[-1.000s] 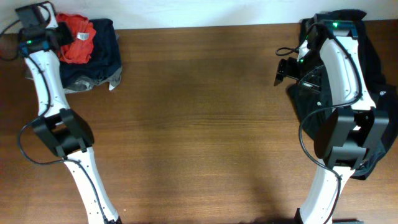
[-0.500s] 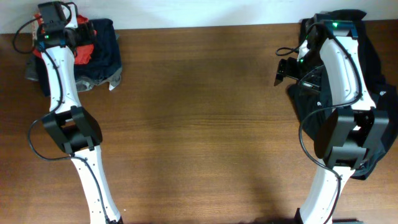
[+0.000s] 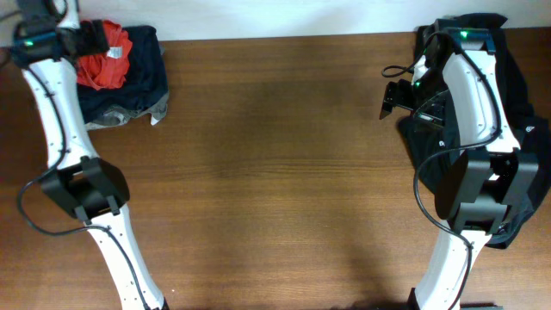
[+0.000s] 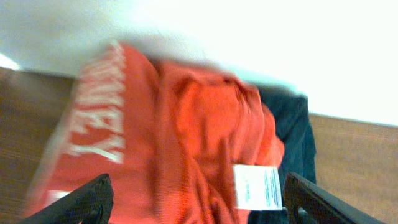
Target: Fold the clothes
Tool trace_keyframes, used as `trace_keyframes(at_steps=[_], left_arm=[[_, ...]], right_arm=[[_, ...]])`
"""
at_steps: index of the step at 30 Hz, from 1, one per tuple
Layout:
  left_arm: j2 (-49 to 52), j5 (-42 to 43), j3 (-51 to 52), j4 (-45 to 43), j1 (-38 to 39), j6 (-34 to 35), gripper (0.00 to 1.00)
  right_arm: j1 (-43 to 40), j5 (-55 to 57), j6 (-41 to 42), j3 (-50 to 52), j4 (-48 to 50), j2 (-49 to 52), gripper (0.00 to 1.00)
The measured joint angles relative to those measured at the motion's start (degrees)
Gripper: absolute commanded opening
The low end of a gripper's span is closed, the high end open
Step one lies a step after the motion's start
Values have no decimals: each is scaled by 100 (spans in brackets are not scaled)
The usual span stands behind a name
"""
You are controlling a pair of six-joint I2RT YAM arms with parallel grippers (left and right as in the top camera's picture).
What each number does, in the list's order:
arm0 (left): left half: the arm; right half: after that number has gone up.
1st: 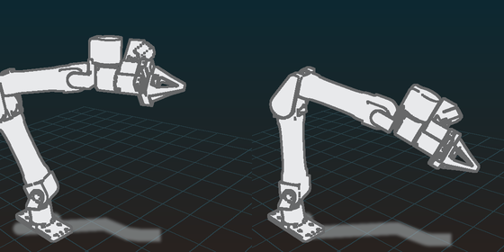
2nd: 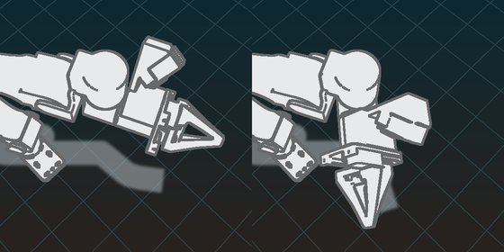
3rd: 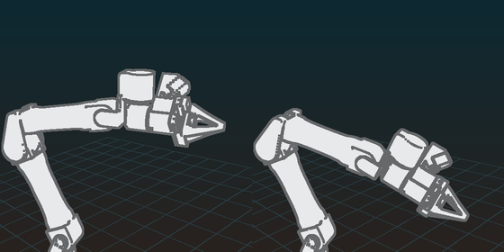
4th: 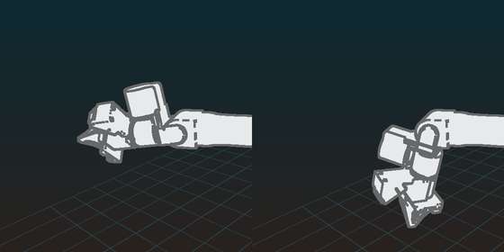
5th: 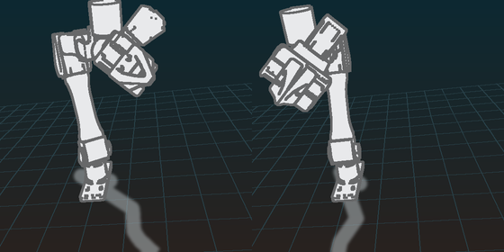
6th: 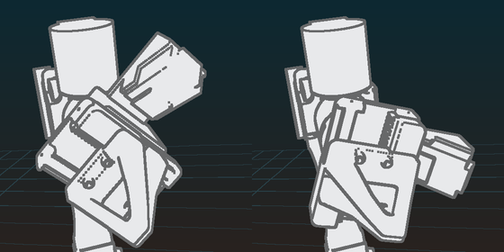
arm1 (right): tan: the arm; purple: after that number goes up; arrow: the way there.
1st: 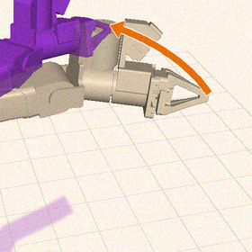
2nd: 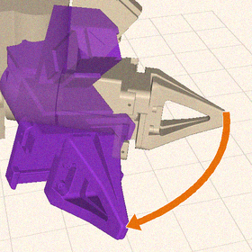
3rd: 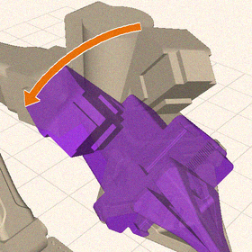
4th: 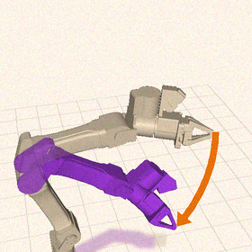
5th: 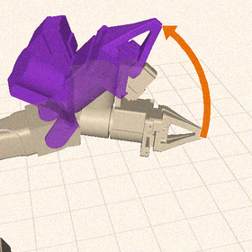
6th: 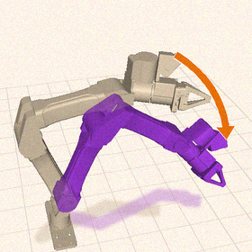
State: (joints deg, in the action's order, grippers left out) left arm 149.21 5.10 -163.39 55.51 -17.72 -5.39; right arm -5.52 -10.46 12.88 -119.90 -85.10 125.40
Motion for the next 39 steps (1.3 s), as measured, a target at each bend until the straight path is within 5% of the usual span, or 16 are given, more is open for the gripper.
trace_keyframes(at_steps=[12,21,39], left_arm=[[402,-234,-131,-1816,-254,-109,83],[1856,-286,-144,-1794,-251,-160,99],[2216,-264,-793,-1381,-262,-164,99]], right_arm=[[0,2,-4,0,0,0,88],[0,2,-2,0,0,0,88],[0,2,-2,0,-17,0,88]])
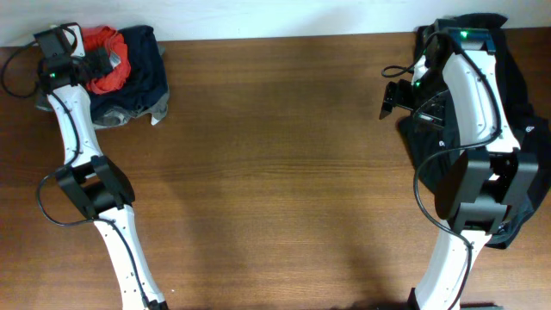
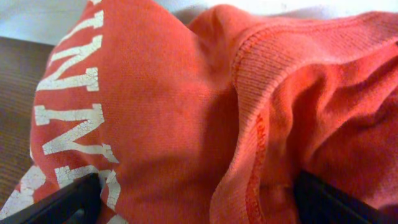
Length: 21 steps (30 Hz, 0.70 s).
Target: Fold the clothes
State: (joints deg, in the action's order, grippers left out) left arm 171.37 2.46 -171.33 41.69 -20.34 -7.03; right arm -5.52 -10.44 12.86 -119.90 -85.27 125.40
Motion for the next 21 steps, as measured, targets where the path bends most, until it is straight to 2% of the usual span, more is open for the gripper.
trace_keyframes(at_steps=[11,17,21], left_arm=[[-527,306,-282,1314,0,-2,99],[-1593,929,-282,1644,7,2,99],[-2540,1311,-337,2006,28,17,99]], right_arm=[[0,0,0,0,96,0,90],[0,0,-4,-197,258,0,95],[0,0,-136,-1154,-39,0,97]])
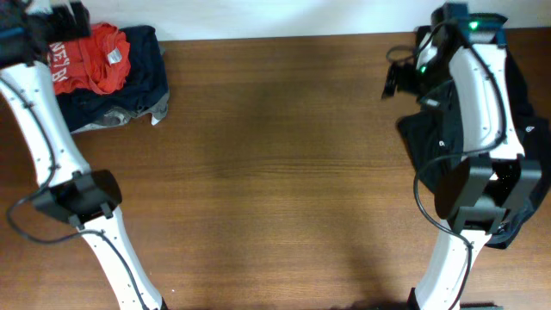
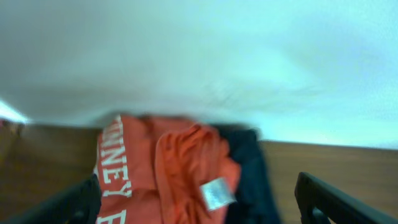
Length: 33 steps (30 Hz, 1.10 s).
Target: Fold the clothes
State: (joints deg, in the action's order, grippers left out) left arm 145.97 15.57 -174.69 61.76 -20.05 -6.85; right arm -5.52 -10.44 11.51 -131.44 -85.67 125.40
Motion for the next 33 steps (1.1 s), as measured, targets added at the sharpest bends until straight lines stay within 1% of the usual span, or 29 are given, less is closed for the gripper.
trace_keyframes(at_steps=[1,6,7,9,13,18,21,24,29,33], left_arm=[[-138,63,-24,96,7,-2,99],[-697,404,-116,748,94,0,99],[-737,457,-116,890,122,0,99],[-745,527,-118,1147,190,0,99],[-734,597,-79,1703,315,0,99],[-732,632,-74,2026,321,0,99],[-732,636,-74,2120,321,0,99],[-732,636,-74,2142,321,0,99],[-732,634,-74,2142,321,0,99],[-732,636,-74,2142,321,0,99]], right_arm=[[0,0,-17,-188,-46,0,97],[0,2,-275,-2153,-844,0,100],[0,0,-315,-2590,-1001,0,99],[0,0,-380,-3375,-1121,-28,99],[0,-2,-450,-4522,-1126,-382,99],[0,-2,-468,-4728,-1126,-1447,99],[0,-2,-470,-4802,-1130,-2181,99],[0,-2,-487,-4854,-1128,-2699,99],[0,-2,-511,-4878,-1128,-3230,99],[0,-2,-527,-4878,-1128,-3373,99]])
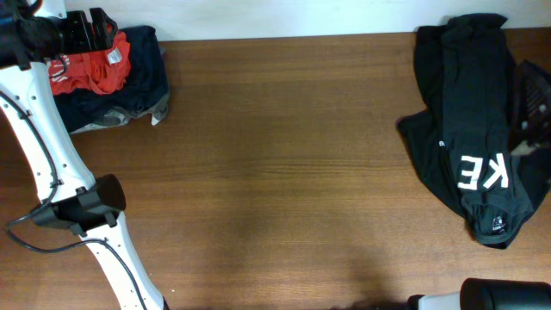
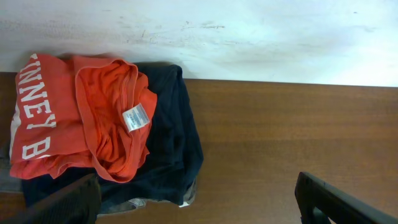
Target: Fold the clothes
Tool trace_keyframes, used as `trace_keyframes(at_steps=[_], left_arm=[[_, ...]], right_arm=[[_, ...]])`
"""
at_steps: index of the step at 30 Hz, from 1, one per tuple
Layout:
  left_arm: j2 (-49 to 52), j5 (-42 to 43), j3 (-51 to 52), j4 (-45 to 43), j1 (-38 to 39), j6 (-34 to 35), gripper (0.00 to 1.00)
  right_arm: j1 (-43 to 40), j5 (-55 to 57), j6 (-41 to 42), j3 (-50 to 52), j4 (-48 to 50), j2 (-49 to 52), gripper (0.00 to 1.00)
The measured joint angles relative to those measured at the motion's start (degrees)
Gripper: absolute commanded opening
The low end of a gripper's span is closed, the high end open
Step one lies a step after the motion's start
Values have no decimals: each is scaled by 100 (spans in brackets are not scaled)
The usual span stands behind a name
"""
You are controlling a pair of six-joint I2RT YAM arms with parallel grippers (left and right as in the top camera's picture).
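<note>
A red shirt (image 1: 95,67) (image 2: 81,118) with white lettering and a white neck tag lies crumpled on a navy garment (image 1: 138,73) (image 2: 171,143) at the table's far left corner. My left gripper (image 1: 90,26) (image 2: 199,211) hangs above this pile. It is open, with fingers (image 2: 62,202) wide apart and nothing between them. A black shirt (image 1: 469,120) with white letters "KE" lies spread at the right side. Only a dark blur of my right gripper (image 1: 534,103) shows at the right edge, over the black shirt's border.
A white wall (image 2: 249,37) runs along the table's far edge just behind the pile. Bare brown tabletop (image 1: 284,172) stretches between the two heaps of clothes. My left arm's white links (image 1: 43,129) run down the left side.
My right arm stood over the black shirt and now shows only as a blur at the right edge, leaving the shirt and its letters uncovered. The left wrist view now shows the whole pile, sharp.
My left gripper was open just before the red shirt, then pressed close with cloth filling the space between its fingers. After that it was back and open, and the shirt lay further left with its lettering showing. The right arm stayed over the black shirt until now.
</note>
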State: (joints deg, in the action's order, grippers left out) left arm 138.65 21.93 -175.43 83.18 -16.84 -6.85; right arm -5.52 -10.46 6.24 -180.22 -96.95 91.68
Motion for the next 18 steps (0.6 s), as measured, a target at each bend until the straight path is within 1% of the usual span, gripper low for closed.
trace_keyframes(at_steps=[14,18], left_arm=[[0,-2,0,0,0,0,99],[0,0,0,0,0,0,99]], right_arm=[[0,0,-15,52,0,7,99],[0,72,-20,428,229,-37,98]])
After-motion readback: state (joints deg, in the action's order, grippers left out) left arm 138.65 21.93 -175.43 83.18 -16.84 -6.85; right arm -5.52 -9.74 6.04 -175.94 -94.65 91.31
